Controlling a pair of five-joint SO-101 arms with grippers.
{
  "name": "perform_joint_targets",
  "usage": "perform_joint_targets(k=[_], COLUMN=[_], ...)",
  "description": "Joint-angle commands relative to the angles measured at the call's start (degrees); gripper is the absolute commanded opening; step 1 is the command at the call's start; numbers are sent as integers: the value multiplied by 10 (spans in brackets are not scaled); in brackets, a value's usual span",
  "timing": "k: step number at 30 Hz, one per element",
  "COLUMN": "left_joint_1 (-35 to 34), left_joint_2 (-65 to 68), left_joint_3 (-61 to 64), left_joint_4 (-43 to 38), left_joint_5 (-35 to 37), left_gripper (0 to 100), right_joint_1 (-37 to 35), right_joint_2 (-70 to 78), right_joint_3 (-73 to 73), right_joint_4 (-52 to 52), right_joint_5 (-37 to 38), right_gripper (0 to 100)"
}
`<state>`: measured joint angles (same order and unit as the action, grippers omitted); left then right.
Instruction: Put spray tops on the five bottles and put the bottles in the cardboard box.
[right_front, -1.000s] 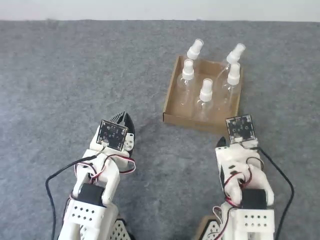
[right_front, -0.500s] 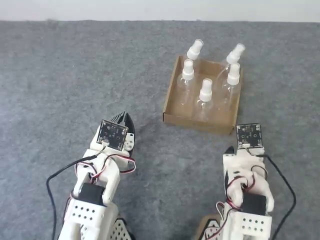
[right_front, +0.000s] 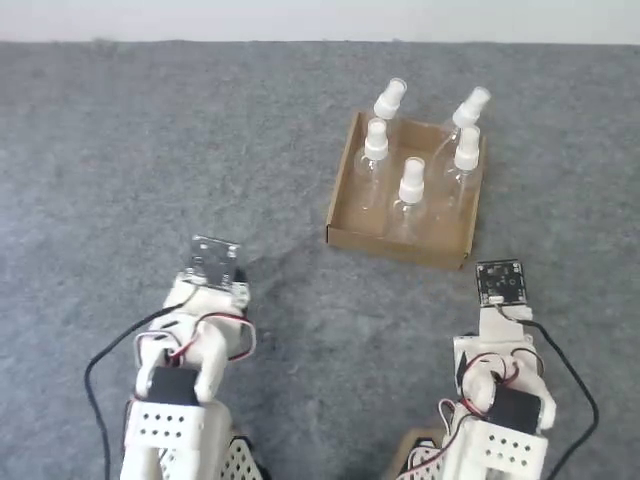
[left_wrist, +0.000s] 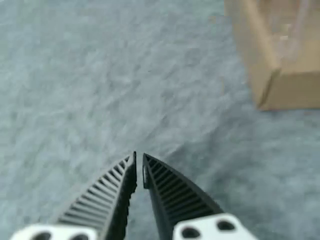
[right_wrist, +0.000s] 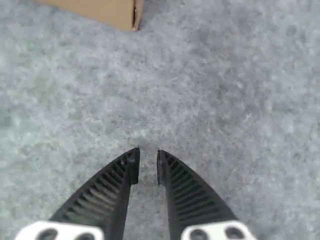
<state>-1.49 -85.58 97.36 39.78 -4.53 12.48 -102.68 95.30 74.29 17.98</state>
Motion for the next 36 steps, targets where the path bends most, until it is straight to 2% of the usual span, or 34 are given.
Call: perform_joint_targets(k=[1, 4, 9, 36], left_joint_1=[-86, -136, -190, -190], left_joint_2=[-4, -13, -40, -43], left_joint_3=[-4, -5, -5, -5], left_joint_4=[35, 81, 86, 87], left_joint_5=[-2, -4, -3, -3], left_gripper=[9, 9, 12, 12], right_joint_1=[6, 4, 4, 3], right_joint_2=[-12, -12, -12, -12], right_joint_3=[11, 11, 11, 11], right_joint_4=[8, 8, 8, 8], right_joint_5=[25, 25, 25, 25], right_gripper=[20, 19, 20, 20])
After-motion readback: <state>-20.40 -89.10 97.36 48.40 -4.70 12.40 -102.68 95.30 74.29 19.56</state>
